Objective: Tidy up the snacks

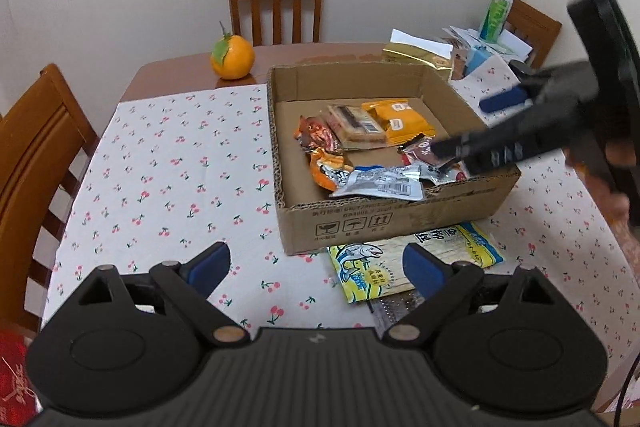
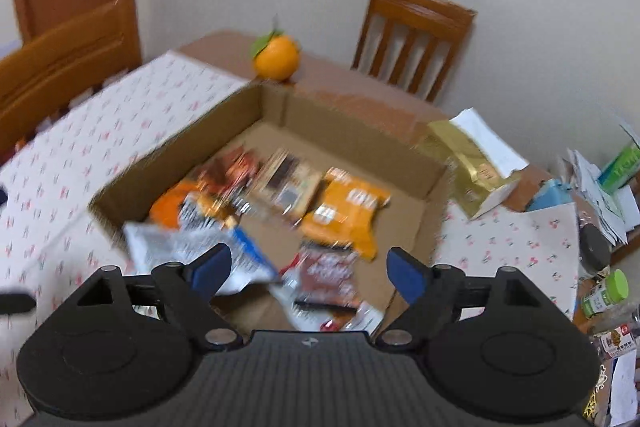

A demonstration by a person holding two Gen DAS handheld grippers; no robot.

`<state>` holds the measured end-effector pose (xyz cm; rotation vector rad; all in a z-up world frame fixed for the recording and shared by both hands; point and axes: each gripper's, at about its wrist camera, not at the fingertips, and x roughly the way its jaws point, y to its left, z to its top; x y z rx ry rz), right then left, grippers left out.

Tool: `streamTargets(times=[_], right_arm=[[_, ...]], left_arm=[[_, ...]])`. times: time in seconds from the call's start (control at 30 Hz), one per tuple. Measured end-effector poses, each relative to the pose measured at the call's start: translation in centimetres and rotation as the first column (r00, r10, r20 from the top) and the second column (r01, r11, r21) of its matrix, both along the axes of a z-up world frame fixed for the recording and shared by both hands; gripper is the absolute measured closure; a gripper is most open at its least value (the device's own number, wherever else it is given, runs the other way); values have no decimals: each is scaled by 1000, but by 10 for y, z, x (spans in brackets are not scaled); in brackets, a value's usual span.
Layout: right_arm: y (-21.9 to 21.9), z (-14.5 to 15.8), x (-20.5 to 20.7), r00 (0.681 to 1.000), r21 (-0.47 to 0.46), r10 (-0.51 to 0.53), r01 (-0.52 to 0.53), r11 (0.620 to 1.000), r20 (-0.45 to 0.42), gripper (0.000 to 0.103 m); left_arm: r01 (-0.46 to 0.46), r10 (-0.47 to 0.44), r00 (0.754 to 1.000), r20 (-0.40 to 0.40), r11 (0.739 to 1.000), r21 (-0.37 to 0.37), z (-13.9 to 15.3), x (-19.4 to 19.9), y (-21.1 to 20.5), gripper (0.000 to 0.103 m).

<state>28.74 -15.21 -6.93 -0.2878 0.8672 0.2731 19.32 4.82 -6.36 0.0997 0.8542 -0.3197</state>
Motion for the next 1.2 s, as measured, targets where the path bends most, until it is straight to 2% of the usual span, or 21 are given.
streamTargets(times=[0.27,0.4,0.53,0.67,0.77,0.83,0.97,1.2], right_arm=[[26,-19,-9,998,-47,44,-46,998,-39,15],[34,-20,2,998,-1,45,-46,999,-51,14],[44,-22,8,998,5,46,-46,999,-44,14],[40,-13,1,999,45,30,-28,999,-32,13],[31,-5,-16,1000,60,7,-7,998,-3,3],[23,-2,-30,1000,76,-12,12,997,6,1],[8,-9,-57,997,77,-78,79,994,-21,1],[-3,-53,-92,973,87,-152,169,982,-177,0]], left_arm=[[14,-14,1000,1,1000,-9,-1,-3,2,10],[17,-17,1000,-1,1000,-18,0,-6,5,10],[2,-2,1000,-4,1000,-10,-1,-7,9,10],[-5,5,1000,-6,1000,-20,-2,-7,13,10],[-10,9,1000,-7,1000,-19,-4,-7,13,10],[-12,12,1000,-1,1000,-7,-5,-8,11,10],[-13,13,1000,4,1000,5,-8,-10,9,10],[-11,11,1000,0,999,37,-13,-15,2,10]])
